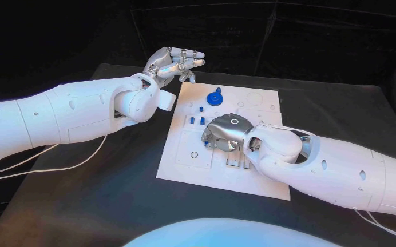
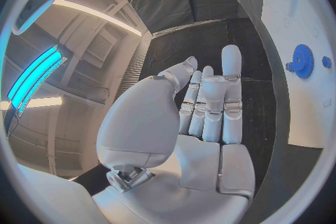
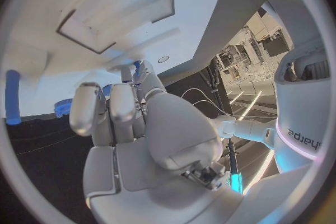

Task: Assemble the parts on the task board

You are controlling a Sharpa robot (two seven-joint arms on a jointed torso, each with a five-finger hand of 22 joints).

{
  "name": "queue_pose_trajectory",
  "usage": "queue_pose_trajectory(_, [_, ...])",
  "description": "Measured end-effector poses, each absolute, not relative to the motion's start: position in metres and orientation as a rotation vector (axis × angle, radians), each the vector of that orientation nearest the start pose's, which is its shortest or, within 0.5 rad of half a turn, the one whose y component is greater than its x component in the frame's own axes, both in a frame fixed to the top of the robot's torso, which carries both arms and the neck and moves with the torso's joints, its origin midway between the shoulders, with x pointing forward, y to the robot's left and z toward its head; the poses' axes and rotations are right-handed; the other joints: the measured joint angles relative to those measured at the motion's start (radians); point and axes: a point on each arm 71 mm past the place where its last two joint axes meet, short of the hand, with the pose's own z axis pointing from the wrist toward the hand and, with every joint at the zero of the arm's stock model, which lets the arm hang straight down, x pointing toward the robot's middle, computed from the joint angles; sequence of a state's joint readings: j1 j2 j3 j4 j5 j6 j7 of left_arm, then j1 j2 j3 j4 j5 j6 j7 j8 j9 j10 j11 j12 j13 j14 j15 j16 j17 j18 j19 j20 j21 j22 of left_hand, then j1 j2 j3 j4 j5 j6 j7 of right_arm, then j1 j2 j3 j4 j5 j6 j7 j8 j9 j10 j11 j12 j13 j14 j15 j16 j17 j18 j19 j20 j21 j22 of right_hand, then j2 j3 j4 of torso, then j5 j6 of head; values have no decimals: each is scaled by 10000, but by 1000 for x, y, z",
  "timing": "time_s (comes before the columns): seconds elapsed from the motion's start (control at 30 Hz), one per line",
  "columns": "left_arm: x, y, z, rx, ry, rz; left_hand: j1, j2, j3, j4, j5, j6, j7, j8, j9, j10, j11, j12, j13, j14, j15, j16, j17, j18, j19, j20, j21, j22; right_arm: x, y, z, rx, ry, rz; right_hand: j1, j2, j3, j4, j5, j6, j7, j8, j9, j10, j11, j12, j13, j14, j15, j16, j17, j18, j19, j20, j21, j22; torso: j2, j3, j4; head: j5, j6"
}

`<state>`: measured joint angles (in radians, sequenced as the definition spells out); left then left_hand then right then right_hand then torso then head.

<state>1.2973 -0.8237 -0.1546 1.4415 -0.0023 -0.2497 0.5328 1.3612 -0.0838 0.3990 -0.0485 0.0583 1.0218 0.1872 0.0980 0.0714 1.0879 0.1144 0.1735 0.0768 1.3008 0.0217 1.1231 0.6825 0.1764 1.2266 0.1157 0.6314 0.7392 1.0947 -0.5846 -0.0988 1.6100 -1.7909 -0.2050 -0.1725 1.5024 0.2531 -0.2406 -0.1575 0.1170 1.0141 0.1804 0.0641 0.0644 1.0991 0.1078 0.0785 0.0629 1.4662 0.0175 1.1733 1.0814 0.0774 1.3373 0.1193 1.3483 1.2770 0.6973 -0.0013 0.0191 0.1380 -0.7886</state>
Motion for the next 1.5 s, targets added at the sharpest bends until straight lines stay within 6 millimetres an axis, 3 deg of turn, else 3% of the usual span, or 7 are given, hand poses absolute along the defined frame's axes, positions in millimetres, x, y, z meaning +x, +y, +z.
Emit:
queue_pose_trajectory(0.2, [506,223,-167,-9651,13520,-15876,0,0,0,0,0,0,0,0,0,0,0,0,0,0,0,0,0,1,0,0,0,0,408,-47,-236,-6323,16774,7788,-197,-199,-42,-42,0,-527,232,-13,-14,-619,242,-108,0,-13,113,-274,-422,1,-340,211,-368,-456,-2,0,0,12,10])
queue_pose_trajectory(0.67, [506,224,-168,-9715,13678,-15893,0,0,-28,-28,0,-39,35,0,0,-36,36,0,0,-37,37,0,-38,-1,0,0,0,1,396,-74,-224,-5744,16204,8089,-394,-396,-20,-119,0,-604,237,-13,13,-703,225,171,54,23,149,-347,-687,1,-474,252,-522,-639,-17,12,-5,33,77])
queue_pose_trajectory(0.8, [506,224,-168,-9729,13709,-15892,0,0,-28,-28,0,-73,1,0,0,-72,0,0,0,-36,37,0,-38,-1,0,0,0,-8,398,-91,-212,-5247,15922,8076,-447,-449,-19,-119,0,-604,237,-13,13,-703,225,172,54,23,149,-385,-736,2,-474,252,-522,-639,-20,10,-12,-59,153])
queue_pose_trajectory(0.97, [506,224,-169,-9746,13754,-15888,0,0,-28,-28,0,-72,1,0,0,-72,0,0,0,-36,37,0,-47,-1,0,0,0,-8,412,-117,-191,-4403,15917,7680,-621,-624,-20,-118,36,-633,121,-13,12,-982,184,227,44,23,148,-648,-1106,163,-802,219,-872,-1016,-20,0,-12,-192,250])
queue_pose_trajectory(1.17, [506,224,-170,-9755,13793,-15894,0,0,-28,-28,0,-72,2,0,0,-72,0,19,0,-36,36,0,-47,-1,0,0,0,-7,423,-143,-188,-3737,16392,7043,-846,-850,29,-89,36,-734,21,-13,12,-1459,188,327,39,-122,181,-999,-1659,162,-1149,212,-1260,-1455,-15,1,-12,-281,352])
queue_pose_trajectory(1.2, [506,224,-170,-9756,13796,-15897,0,0,-28,-28,0,-72,2,0,0,-72,0,48,0,-36,37,0,-55,-1,0,0,0,-7,425,-148,-189,-3654,16487,6903,-851,-860,57,-101,36,-741,28,-12,12,-1501,189,337,36,-122,181,-1044,-1727,260,-1172,233,-1314,-1512,-12,2,-12,-283,361])
queue_pose_trajectory(1.5, [505,224,-170,-9760,13821,-15908,0,0,-56,-56,0,-72,1,38,0,-72,0,48,0,-74,-1,0,-62,-1,0,0,0,-6,429,-161,-193,-3585,17117,6361,-892,-1160,280,3,36,-856,-14,-12,11,-1797,211,463,36,-121,181,-1139,-2015,319,-1258,217,-1496,-1761,6,4,-6,-302,360])
